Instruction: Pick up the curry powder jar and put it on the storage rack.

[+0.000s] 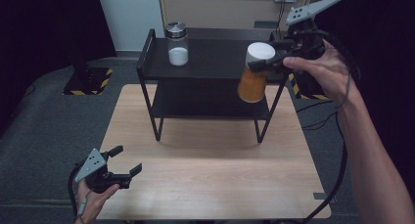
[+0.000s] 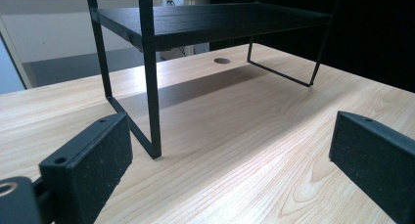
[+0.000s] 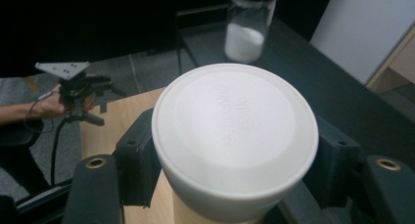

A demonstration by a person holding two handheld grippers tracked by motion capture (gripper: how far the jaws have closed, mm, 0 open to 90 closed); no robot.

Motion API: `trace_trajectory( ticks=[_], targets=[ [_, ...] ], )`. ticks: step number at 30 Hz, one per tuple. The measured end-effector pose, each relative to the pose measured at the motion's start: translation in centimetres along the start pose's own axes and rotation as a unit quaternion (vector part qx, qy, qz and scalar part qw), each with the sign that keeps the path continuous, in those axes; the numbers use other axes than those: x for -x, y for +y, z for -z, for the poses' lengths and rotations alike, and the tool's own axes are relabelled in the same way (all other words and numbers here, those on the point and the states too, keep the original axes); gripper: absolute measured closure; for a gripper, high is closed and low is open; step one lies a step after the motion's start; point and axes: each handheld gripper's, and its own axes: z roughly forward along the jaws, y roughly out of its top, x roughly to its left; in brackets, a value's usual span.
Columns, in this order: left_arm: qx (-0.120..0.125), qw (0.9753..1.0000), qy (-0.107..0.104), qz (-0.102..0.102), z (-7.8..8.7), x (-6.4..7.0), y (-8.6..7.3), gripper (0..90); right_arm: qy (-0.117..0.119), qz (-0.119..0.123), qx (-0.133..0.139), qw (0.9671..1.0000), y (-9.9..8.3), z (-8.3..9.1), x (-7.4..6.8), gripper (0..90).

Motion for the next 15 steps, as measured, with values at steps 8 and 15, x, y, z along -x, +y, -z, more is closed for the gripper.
trace_trajectory(
  ticks=[8, 15],
  targets=[
    [0.004, 1.0, 0.001, 0.003, 0.2, -0.1, -0.1, 1.0, -0.021, -0.008, -0.001, 0.9997, 2.9, -0.5, 1.5, 34.0],
    [0.005, 1.0, 0.001, 0.005, 0.2, -0.2, -0.2, 1.0, -0.044, -0.023, -0.006, 0.9988, 4.1, -1.4, 3.0, 34.0]
  ],
)
